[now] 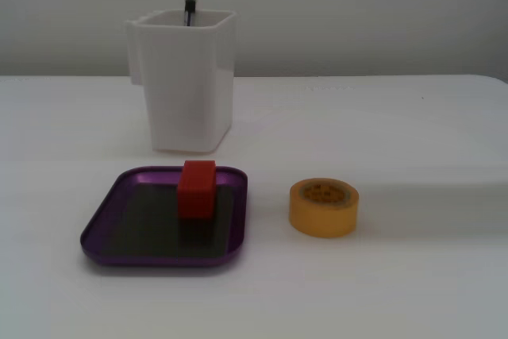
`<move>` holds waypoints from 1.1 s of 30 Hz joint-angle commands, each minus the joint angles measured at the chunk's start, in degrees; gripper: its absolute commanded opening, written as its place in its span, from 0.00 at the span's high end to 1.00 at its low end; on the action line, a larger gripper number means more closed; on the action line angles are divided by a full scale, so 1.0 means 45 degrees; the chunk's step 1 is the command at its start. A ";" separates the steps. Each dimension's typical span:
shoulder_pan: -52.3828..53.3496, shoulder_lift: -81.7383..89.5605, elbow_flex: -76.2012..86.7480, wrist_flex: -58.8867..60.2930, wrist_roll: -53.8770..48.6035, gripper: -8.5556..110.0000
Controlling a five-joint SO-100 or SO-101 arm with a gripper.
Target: Pick up the red cube and place it in the box.
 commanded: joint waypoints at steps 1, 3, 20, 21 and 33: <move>-0.0098 0.2793 0.2285 0.0078 0.0020 0.80; -0.0039 0.3945 0.4180 0.0078 0.0039 0.80; 0.0098 1.1484 1.9219 -0.3477 0.0039 0.80; 0.0098 1.1836 2.0098 -0.4141 0.0039 0.80; 0.0059 1.7285 2.7715 -0.9727 -0.0059 0.80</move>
